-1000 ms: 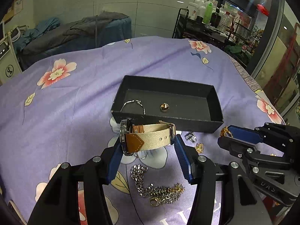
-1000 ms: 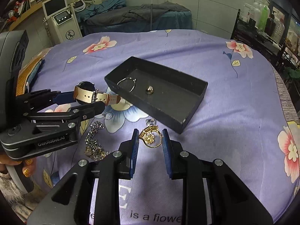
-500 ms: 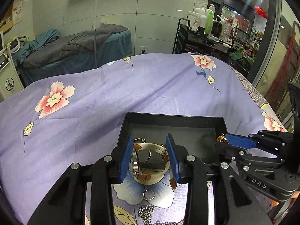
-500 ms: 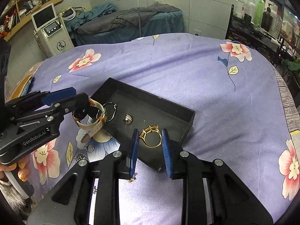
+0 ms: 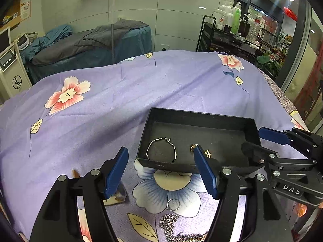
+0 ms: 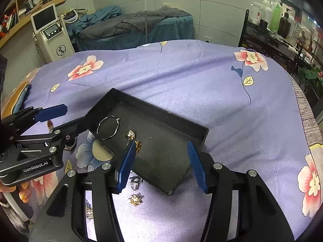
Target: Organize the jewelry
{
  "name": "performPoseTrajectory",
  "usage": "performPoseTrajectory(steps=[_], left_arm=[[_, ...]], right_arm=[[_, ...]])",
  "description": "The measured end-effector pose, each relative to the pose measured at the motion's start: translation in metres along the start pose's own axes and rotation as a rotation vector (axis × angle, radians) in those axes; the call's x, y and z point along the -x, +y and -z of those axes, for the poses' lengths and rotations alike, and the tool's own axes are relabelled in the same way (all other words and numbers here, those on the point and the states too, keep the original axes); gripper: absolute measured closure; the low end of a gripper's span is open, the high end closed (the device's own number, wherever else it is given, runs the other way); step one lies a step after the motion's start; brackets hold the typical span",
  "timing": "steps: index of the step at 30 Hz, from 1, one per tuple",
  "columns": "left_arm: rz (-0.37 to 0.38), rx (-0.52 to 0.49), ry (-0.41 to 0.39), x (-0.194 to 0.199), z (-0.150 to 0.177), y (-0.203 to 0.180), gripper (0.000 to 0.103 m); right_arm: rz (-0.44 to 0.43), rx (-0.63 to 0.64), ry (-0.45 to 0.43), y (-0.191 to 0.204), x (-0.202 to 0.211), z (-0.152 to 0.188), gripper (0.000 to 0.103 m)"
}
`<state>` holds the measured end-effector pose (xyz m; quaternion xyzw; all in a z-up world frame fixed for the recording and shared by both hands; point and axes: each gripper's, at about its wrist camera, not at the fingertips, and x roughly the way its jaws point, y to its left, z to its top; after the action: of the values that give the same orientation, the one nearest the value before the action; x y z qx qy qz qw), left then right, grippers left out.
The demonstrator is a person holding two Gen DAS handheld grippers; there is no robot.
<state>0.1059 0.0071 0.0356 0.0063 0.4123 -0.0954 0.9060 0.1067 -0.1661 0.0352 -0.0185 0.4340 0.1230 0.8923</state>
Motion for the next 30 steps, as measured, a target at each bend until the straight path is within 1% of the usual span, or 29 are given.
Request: performPoseTrajectory(steps=[4, 9, 13, 18, 24, 30], left_arm=[[-0.027, 0.026, 0.013, 0.005, 0.015, 0.016, 0.028], [-0.033, 0.104, 0.056, 0.01, 0.044, 0.038, 0.028], [-0.043, 0.163, 0.087, 0.014, 0.071, 0.051, 0.028], [-0.062, 0.188, 0.109, 0.016, 0.097, 0.058, 0.028], [-0.087, 0.17, 0.099, 0.013, 0.102, 0.059, 0.03], [-0.113, 0.182, 0.089, 0.0, 0.09, 0.067, 0.032]], right_arm=[[0.012, 0.003, 0.006, 0.002, 0.007, 0.013, 0.049], [0.006, -0.009, 0.011, 0.005, 0.017, 0.031, 0.049], [-0.003, 0.006, 0.02, 0.014, 0.025, 0.049, 0.049], [-0.018, 0.015, 0.072, 0.023, 0.02, 0.075, 0.049], [-0.021, 0.001, 0.11, 0.026, 0.011, 0.093, 0.049], [0.001, -0.002, 0.115, 0.023, 0.005, 0.092, 0.05]])
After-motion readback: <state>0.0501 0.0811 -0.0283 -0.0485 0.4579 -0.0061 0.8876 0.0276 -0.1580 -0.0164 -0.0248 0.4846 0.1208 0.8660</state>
